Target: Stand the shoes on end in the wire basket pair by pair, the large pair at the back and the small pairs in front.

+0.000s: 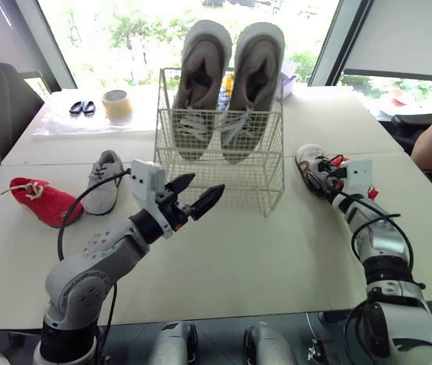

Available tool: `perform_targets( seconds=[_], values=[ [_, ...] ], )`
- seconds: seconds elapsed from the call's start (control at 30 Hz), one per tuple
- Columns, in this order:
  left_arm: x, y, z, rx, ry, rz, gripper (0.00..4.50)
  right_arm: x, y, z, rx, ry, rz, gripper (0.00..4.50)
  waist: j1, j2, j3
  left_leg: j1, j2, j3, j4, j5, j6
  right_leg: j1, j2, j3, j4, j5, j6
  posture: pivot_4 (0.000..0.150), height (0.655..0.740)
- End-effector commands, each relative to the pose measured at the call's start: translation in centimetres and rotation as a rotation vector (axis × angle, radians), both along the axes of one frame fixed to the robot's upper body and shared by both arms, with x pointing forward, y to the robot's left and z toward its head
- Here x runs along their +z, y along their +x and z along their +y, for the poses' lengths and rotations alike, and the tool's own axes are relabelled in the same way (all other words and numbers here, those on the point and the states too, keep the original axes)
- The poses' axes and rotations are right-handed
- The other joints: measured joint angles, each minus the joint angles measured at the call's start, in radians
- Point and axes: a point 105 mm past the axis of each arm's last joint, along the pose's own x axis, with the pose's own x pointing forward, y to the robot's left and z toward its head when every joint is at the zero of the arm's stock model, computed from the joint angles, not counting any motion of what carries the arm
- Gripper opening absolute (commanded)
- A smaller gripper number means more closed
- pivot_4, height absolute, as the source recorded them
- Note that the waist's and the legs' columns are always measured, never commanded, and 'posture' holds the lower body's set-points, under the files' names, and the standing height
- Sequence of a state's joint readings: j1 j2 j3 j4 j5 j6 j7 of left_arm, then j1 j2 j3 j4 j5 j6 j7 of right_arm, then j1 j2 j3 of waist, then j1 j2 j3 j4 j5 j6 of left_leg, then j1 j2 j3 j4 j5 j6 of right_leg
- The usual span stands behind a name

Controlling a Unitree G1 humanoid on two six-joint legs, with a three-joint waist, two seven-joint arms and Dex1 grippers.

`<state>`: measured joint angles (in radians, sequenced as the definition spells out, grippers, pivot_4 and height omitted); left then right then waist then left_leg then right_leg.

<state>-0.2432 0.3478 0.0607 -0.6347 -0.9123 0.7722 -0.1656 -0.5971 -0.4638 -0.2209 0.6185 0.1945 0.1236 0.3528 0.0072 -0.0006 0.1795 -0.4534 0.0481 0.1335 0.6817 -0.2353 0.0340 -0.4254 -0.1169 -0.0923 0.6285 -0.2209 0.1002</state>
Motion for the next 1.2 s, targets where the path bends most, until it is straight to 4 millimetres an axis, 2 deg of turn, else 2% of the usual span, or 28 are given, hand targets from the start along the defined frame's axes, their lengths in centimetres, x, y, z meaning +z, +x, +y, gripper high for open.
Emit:
perform_targets(
  seconds=[0.03, 0.17, 0.23, 0.33, 0.5, 0.6, 0.7, 0.87, 0.93, 1.0, 1.1, 1.2],
  values=[
    [0.5, -0.2, 0.3, 0.008, -0.013, -0.038, 4.5, -0.6, -0.1, -0.1, -0.003, -0.037, 0.022, 2.29, 0.0, 0.0, 0.0, 0.0, 0.0, 0.0, 0.0, 0.0, 0.0, 0.0, 0.0, 0.0, 0.0, 0.0, 0.0, 0.15, 0.7351],
    [0.3, -0.2, 0.6, 0.013, -0.008, -0.045, 4.5, -0.5, -0.2, 0.4, 0.016, -0.037, 0.013, 0.65, 0.0, 0.0, 0.0, 0.0, 0.0, 0.0, 0.0, 0.0, 0.0, 0.0, 0.0, 0.0, 0.0, 0.0, 0.0, 0.15, 0.7351],
    [0.6, -0.2, 0.8, 0.002, -0.006, -0.054, 4.5, -0.1, -0.2, 0.6, 0.024, -0.037, -0.006, 0.36, 0.0, 0.0, 0.0, 0.0, 0.0, 0.0, 0.0, 0.0, 0.0, 0.0, 0.0, 0.0, 0.0, 0.0, 0.0, 0.15, 0.7351],
    [2.1, -0.7, 1.3, -0.069, -0.043, -0.072, 4.5, 2.3, -0.4, 0.8, 0.037, -0.02, -0.104, 0.36, -0.001, 0.0, 0.0, 0.0, 0.001, 0.0, -0.001, 0.0, 0.0, -0.001, 0.0, 0.0, 0.0, 0.0, 0.0, 0.15, 0.7351],
    [6.2, -1.0, 3.5, -0.181, -0.165, -0.093, 4.5, 9.5, -1.3, 0.5, 0.014, -0.002, -0.348, 0.36, -0.004, 0.004, 0.003, -0.003, 0.001, 0.0, -0.001, 0.0, 0.0, -0.004, 0.0, 0.0, 0.0, 0.0, 0.0, 0.15, 0.7351],
    [8.9, -0.5, 5.3, -0.203, -0.257, -0.117, 4.5, 14.1, -2.5, 0.5, 0.018, 0.019, -0.483, 0.36, -0.005, 0.005, 0.003, -0.004, 0.001, 0.0, -0.001, 0.002, -0.003, -0.004, 0.0, 0.0, 0.001, 0.0, 0.001, 0.15, 0.7351],
    [10.6, -0.2, 6.6, -0.222, -0.311, -0.131, 4.5, 17.1, -3.4, 0.5, 0.015, 0.044, -0.564, 0.36, -0.003, 0.004, 0.003, -0.004, 0.0, 0.0, -0.001, 0.002, -0.003, -0.004, 0.0, 0.0, 0.0, 0.0, 0.001, 0.15, 0.7351],
    [14.4, 1.2, 8.8, -0.229, -0.349, -0.197, 4.5, 24.6, -6.6, 0.8, 0.092, -0.077, -0.757, 0.36, 0.004, 0.004, 0.003, -0.005, 0.0, 0.0, -0.001, 0.002, -0.003, -0.005, 0.0, 0.0, 0.0, 0.0, 0.001, 0.15, 0.7351],
    [16.8, 1.9, 9.5, -0.278, -0.355, -0.231, 4.5, 29.6, -9.1, 2.6, 0.245, -0.168, -0.854, 0.36, 0.004, 0.005, 0.005, -0.006, -0.001, 0.0, -0.001, 0.002, -0.003, -0.006, 0.0, 0.0, 0.0, 0.0, 0.001, 0.15, 0.7351],
    [18.6, 2.5, 10.0, -0.316, -0.346, -0.249, 4.5, 32.0, -11.2, 5.8, 0.479, -0.244, -0.881, 0.36, 0.001, 0.006, 0.007, -0.01, -0.001, 0.001, -0.001, 0.002, -0.003, -0.01, 0.0, 0.001, 0.0, 0.0, 0.001, 0.15, 0.7351],
    [20.3, 3.2, 9.9, -0.364, -0.334, -0.256, 4.5, 32.8, -12.7, 10.0, 0.731, -0.38, -0.873, 0.36, -0.006, 0.005, 0.005, -0.007, -0.001, 0.002, -0.004, 0.002, -0.003, -0.009, 0.002, 0.001, 0.001, 0.001, 0.005, 0.15, 0.7351],
    [21.4, 3.6, 8.7, -0.409, -0.274, -0.267, 4.5, 32.5, -13.2, 13.2, 0.912, -0.42, -0.877, 0.36, -0.023, 0.001, 0.004, -0.005, 0.0, 0.003, -0.005, 0.002, -0.004, -0.007, 0.003, 0.0, 0.0, -0.001, 0.004, 0.15, 0.7351]
  ],
)
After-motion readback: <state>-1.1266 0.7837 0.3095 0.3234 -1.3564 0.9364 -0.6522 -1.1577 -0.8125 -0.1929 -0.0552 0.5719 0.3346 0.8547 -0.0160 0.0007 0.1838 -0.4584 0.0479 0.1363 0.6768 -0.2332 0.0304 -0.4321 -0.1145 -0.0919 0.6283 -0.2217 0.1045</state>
